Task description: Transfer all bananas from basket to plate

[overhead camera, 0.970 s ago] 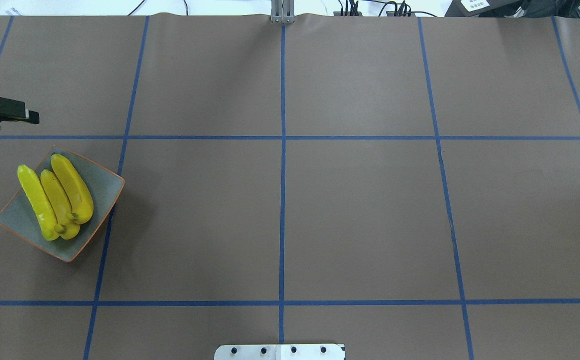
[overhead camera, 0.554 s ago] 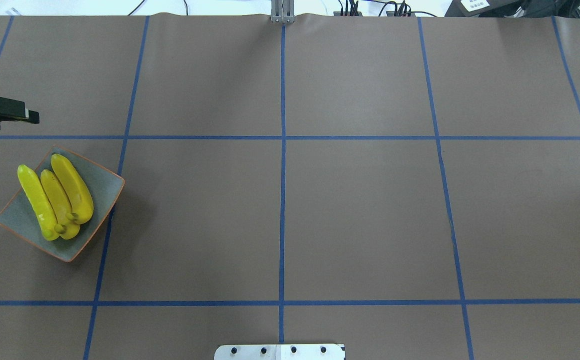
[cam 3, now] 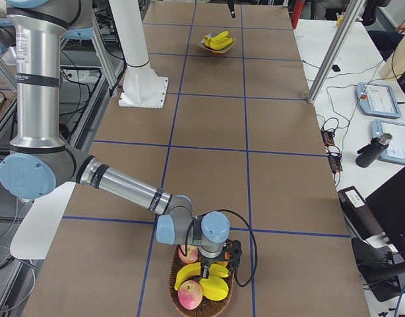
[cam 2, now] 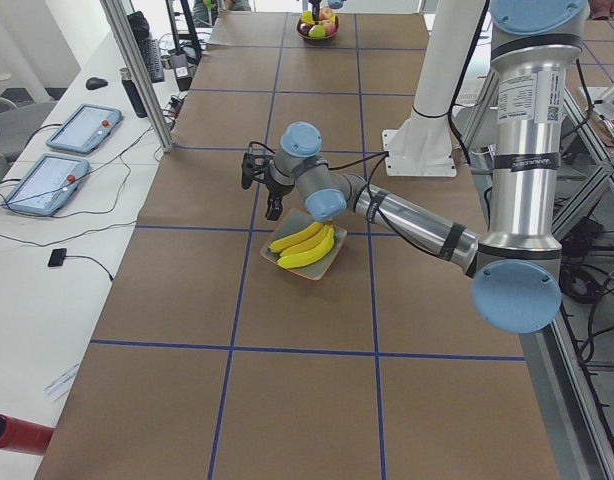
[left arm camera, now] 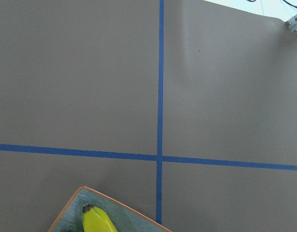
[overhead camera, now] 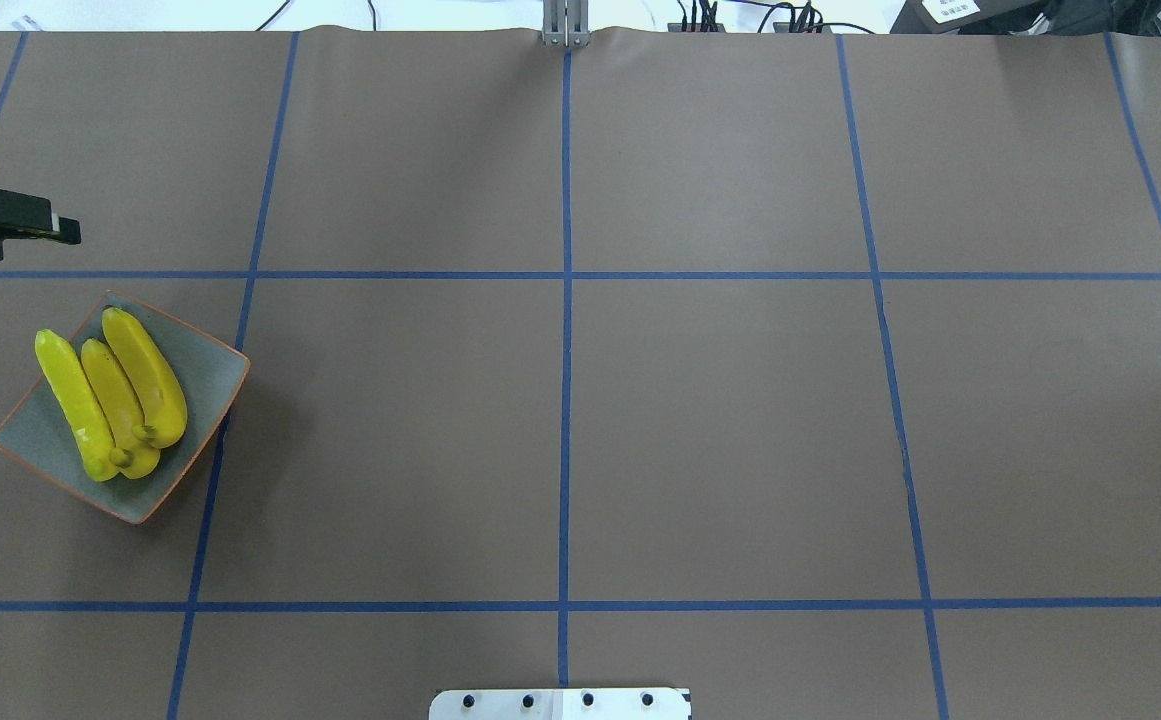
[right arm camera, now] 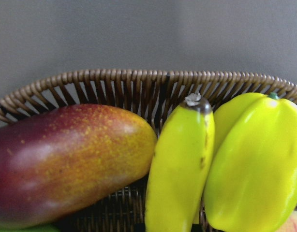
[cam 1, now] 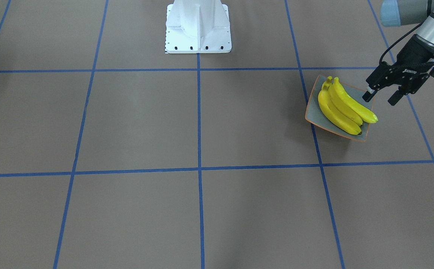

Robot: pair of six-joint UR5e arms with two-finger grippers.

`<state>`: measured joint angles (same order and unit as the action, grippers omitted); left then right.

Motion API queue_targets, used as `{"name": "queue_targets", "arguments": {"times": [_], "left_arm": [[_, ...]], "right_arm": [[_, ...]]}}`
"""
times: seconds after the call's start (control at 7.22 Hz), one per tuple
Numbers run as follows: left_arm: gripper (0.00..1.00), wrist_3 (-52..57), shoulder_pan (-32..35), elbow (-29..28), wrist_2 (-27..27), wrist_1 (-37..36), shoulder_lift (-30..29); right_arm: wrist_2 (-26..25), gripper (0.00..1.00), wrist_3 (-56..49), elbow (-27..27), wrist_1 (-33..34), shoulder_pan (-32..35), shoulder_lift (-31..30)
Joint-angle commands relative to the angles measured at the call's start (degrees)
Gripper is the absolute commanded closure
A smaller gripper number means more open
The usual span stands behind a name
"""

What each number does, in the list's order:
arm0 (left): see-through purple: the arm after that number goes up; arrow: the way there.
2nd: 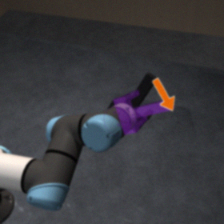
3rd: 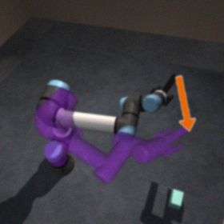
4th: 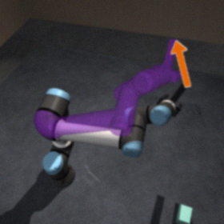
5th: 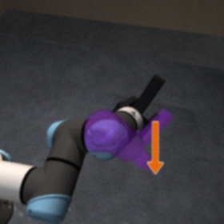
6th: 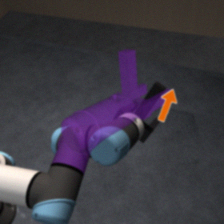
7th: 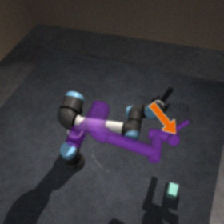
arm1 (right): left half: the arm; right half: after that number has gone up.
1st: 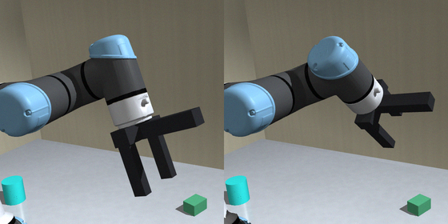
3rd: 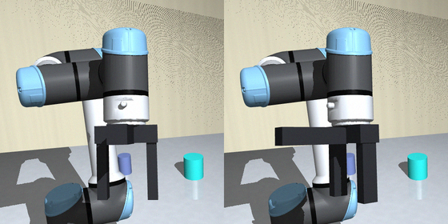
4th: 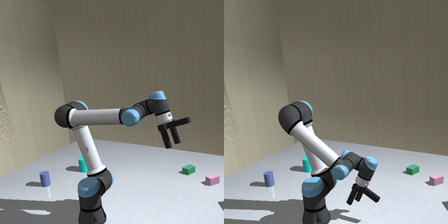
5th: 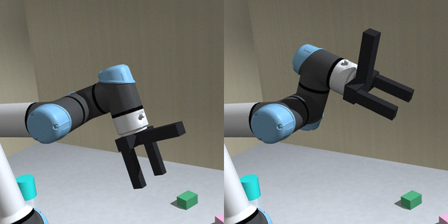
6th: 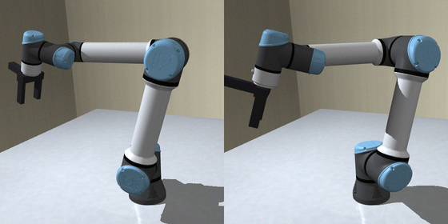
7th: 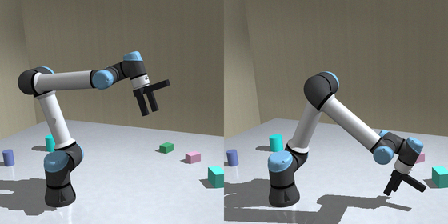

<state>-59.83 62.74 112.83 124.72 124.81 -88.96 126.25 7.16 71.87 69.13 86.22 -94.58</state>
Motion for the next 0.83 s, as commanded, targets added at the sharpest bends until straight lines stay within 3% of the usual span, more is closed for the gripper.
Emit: {"name": "queue_targets", "arguments": {"times": [0.0, 0.42, 0.69], "left_arm": [[0.01, -0.29, -0.07, -0.16, 0.0, -0.01, -0.16], [0.01, -0.81, -0.07, -0.16, 0.0, -0.01, -0.16], [0.01, -1.69, -0.16, -0.07, -0.09, -0.01, -0.25]], "right_arm": [[0.05, 1.0, -2.74, 1.69, 0.21, 0.08, -0.08], [-0.48, 1.0, -4.79, 2.48, 0.65, 1.66, 0.01], [-0.74, 1.0, -4.79, 7.37, 6.5, 3.59, 0.79]]}}
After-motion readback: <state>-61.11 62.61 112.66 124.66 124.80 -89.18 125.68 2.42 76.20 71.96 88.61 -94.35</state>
